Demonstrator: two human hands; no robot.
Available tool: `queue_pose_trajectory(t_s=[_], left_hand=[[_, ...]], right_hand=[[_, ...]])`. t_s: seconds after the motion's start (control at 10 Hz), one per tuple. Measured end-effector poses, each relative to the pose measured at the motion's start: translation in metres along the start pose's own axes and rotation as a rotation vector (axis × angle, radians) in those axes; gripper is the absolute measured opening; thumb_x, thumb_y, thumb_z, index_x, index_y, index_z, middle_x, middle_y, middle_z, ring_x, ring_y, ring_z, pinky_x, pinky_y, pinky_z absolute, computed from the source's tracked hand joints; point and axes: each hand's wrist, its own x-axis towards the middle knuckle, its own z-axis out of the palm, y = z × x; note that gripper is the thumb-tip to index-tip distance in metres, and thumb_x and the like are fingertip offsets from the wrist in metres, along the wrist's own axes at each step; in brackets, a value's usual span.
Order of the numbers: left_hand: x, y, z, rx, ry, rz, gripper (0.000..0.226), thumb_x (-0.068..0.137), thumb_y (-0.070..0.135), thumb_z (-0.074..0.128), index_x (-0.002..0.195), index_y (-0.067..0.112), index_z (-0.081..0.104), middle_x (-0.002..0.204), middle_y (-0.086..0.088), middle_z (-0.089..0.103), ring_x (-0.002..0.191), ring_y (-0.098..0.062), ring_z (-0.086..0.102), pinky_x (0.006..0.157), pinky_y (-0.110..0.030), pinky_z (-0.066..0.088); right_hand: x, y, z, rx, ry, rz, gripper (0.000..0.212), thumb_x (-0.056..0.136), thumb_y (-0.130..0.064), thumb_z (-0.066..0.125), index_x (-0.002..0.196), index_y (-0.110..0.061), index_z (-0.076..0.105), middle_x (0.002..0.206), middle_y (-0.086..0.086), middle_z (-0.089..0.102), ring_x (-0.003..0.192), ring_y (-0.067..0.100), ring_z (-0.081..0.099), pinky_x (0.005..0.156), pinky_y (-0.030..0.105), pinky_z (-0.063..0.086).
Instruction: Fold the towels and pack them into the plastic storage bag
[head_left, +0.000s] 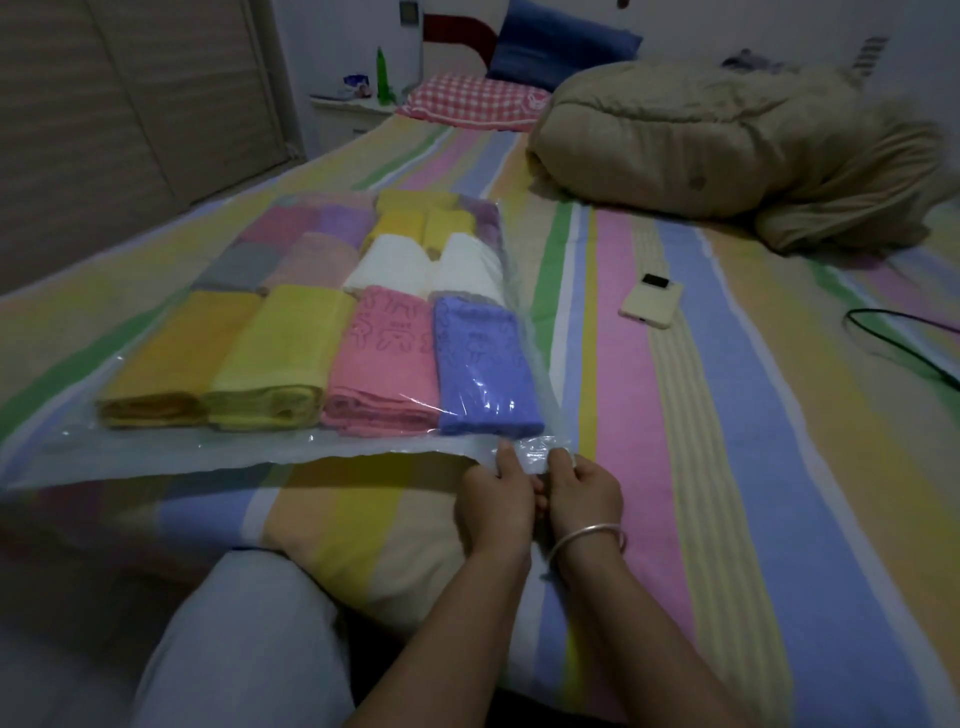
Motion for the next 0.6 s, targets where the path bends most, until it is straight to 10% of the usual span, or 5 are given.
queue_pose_trajectory(t_s=[0.2, 0.6], left_hand=[[-0.008, 0.002, -0.01, -0.198, -0.182, 0.003, 0.058, 0.093, 0.04, 0.055, 0.043, 0.009, 0.055, 0.04, -0.008, 0.054, 0.034, -0.023, 0.048, 0.044, -0.026, 0.04], [-0.048, 0.02, -0.033, -0.031, -0.424, 0.039, 0.037, 0.096, 0.028, 0.053, 0.066, 0.006, 0.055, 0.046, -0.003, 0.053, 0.033, -0.012, 0.045, 0.034, -0.017, 0.033]], right_hand=[[0.007, 0.003, -0.002, -0.056, -0.06, -0.005, 0.039, 0.088, -0.023, 0.055, 0.052, -0.011, 0.048, 0.055, 0.012, 0.048, 0.057, 0.021, 0.044, 0.061, 0.041, 0.047], [-0.008, -0.02, -0.046, -0.047, -0.481, 0.093, 0.056, 0.09, -0.054, 0.051, 0.064, -0.006, 0.057, 0.044, 0.006, 0.05, 0.039, 0.018, 0.047, 0.044, 0.02, 0.038]])
